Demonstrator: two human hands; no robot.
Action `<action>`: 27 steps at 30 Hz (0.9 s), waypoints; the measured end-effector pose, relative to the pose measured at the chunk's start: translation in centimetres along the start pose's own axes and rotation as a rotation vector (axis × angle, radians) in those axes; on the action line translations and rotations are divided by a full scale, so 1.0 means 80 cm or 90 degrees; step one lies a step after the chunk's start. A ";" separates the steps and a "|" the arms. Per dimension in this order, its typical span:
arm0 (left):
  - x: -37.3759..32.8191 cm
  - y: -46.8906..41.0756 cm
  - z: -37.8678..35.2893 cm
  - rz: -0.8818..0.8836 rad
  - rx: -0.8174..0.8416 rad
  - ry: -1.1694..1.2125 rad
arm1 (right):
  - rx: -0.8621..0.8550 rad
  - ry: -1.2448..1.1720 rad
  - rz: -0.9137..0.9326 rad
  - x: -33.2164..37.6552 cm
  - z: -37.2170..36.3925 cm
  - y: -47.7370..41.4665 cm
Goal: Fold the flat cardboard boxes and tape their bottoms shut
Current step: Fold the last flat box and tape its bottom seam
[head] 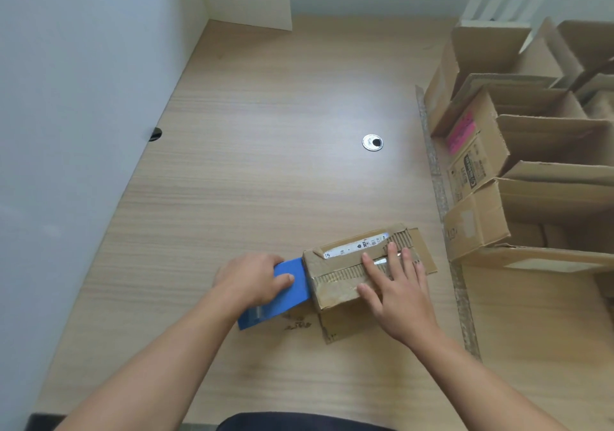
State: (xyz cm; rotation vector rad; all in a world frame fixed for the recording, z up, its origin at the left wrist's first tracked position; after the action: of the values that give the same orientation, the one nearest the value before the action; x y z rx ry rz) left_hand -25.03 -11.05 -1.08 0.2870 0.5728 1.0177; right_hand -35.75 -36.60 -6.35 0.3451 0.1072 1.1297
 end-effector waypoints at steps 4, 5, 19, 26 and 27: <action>0.015 0.032 0.010 0.032 -0.032 0.017 | 0.047 0.030 0.104 -0.001 0.014 -0.027; 0.021 0.040 0.010 0.046 -0.039 0.019 | 0.053 0.044 0.126 0.002 0.019 -0.033; 0.034 0.095 -0.006 0.038 -0.178 0.192 | -0.105 -0.145 0.181 0.105 0.014 0.018; 0.040 0.103 -0.017 0.045 -0.219 0.179 | -0.149 -0.138 0.123 0.106 -0.012 0.022; 0.038 0.104 -0.019 0.031 -0.223 0.163 | -0.150 -0.140 0.136 0.104 -0.013 0.021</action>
State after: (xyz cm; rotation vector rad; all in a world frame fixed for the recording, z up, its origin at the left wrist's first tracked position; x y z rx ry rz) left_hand -30.64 -4.23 0.74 -0.1410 0.6072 1.1900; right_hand -33.91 -28.29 -6.02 0.2723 -0.2603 1.2926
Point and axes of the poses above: each hand's wrist, its own y-axis away from the middle knuckle, its own z-axis out of the back of the hand, x = y × z, the point moved 2 cm from there along -y, towards the middle knuckle, and after that the axes turned 14 degrees about -z, right-handed, at the moved point
